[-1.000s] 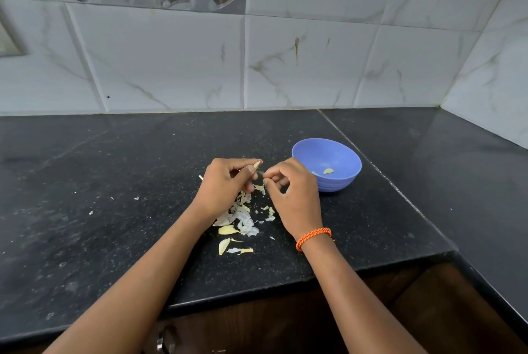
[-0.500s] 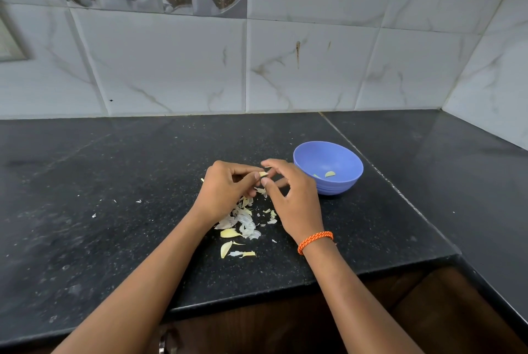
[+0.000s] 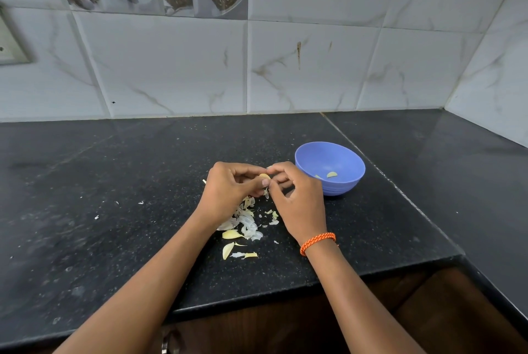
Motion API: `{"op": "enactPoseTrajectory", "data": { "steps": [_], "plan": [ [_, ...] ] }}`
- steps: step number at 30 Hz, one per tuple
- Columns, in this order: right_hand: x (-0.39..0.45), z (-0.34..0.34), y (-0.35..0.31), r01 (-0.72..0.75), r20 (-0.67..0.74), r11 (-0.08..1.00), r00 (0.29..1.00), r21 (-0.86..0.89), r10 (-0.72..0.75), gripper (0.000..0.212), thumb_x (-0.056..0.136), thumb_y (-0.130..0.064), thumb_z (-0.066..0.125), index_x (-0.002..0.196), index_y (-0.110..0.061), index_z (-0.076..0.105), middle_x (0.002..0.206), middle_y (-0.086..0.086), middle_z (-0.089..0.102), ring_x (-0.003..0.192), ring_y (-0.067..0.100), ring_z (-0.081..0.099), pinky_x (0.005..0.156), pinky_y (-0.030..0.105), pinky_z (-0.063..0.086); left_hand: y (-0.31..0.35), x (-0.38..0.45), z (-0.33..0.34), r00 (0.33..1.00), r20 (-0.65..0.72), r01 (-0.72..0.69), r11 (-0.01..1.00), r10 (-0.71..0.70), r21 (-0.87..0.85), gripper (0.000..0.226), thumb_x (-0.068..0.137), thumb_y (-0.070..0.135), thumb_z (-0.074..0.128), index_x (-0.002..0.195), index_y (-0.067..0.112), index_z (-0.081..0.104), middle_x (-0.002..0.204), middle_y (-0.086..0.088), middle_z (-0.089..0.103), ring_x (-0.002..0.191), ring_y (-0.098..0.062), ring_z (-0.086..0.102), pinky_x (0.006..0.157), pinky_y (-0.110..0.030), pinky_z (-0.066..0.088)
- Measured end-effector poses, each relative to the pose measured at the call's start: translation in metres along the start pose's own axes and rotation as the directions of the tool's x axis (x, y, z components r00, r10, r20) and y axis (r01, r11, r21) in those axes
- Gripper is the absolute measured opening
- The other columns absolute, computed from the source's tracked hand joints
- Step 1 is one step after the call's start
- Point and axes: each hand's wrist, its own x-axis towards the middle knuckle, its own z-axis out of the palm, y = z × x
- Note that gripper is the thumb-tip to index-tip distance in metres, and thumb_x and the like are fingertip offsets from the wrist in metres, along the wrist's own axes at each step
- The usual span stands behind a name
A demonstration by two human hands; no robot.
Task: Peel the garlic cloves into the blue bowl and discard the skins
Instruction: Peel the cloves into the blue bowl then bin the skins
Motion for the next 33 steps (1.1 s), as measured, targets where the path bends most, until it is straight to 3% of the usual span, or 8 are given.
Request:
{"op": "enactPoseTrajectory", "data": {
  "steps": [4,11,16,21,24,29,33],
  "plan": [
    [-0.0006,-0.0003,-0.0015,0.022,0.0,1.0,1.0,0.018,-0.022,0.017,0.097,-0.013,0.069,0.109,-0.025,0.072,0.077,-0.011,0.073,0.074,0.009,0.072,0.064,0.041,0.061,-0.0011,0.0003,0.0004,1.0,0.014,0.02,0.998,-0.02,-0.054,0.02,0.096,0.007,0.08,0.116,0.007,0.083,0.093,-0.015,0.082,0.087,-0.042,0.079,0.085,-0.042,0.068],
    [-0.0003,-0.0006,-0.0015,0.023,0.022,0.999,0.999,0.036,-0.023,0.019,0.098,-0.014,0.069,0.113,-0.026,0.071,0.078,-0.011,0.073,0.076,0.009,0.072,0.065,0.039,0.061,0.0005,0.0,0.0006,0.999,0.018,0.032,0.997,-0.031,-0.069,0.022,0.097,0.003,0.077,0.118,0.007,0.082,0.096,-0.01,0.083,0.089,-0.036,0.08,0.083,-0.034,0.066],
    [0.0009,0.0003,0.0005,-0.006,0.046,0.998,0.999,0.061,0.003,0.011,0.1,-0.017,0.071,0.109,-0.023,0.072,0.099,-0.016,0.074,0.092,0.006,0.071,0.071,0.032,0.06,0.0003,-0.0002,-0.0024,1.0,0.023,0.011,1.0,-0.011,-0.011,0.023,0.093,0.007,0.082,0.116,0.008,0.083,0.095,-0.008,0.083,0.085,-0.034,0.08,0.083,-0.039,0.067],
    [0.0012,-0.0034,0.0001,-0.113,0.065,0.965,0.993,0.235,0.1,0.02,0.096,-0.009,0.074,0.112,-0.021,0.072,0.089,-0.012,0.075,0.086,0.009,0.071,0.068,0.021,0.056,0.0043,-0.0004,-0.0034,0.999,0.031,0.026,0.998,-0.024,-0.051,0.035,0.089,0.005,0.085,0.123,0.008,0.077,0.089,-0.016,0.081,0.078,-0.034,0.079,0.079,-0.041,0.068],
    [0.0009,-0.0036,0.0013,-0.141,0.079,0.941,0.989,0.307,0.123,0.021,0.097,-0.007,0.073,0.115,-0.02,0.072,0.091,-0.014,0.076,0.084,0.012,0.073,0.069,0.031,0.062,0.0047,-0.0004,-0.0034,0.999,0.022,0.047,0.996,-0.045,-0.075,0.024,0.089,0.004,0.085,0.113,0.003,0.078,0.088,-0.02,0.08,0.076,-0.034,0.078,0.076,-0.039,0.068],
    [0.0006,-0.0032,0.0049,-0.144,0.05,0.944,0.989,0.297,0.136,0.02,0.099,-0.01,0.071,0.114,-0.022,0.075,0.097,-0.008,0.074,0.088,0.016,0.071,0.074,0.036,0.063,0.0064,-0.0023,-0.0033,0.996,0.018,0.093,0.992,-0.091,-0.087,0.014,0.091,0.007,0.083,0.099,-0.005,0.08,0.083,-0.026,0.077,0.071,-0.03,0.075,0.07,-0.034,0.067],
    [0.001,-0.003,0.0035,-0.11,0.043,0.962,0.994,0.249,0.103,0.02,0.1,-0.01,0.07,0.114,-0.022,0.077,0.102,-0.006,0.073,0.091,0.015,0.071,0.072,0.025,0.058,0.0083,-0.0031,-0.0042,0.995,0.028,0.096,0.99,-0.094,-0.104,0.012,0.094,0.005,0.08,0.1,-0.005,0.08,0.086,-0.029,0.076,0.072,-0.029,0.075,0.071,-0.035,0.067]
  ]
}}
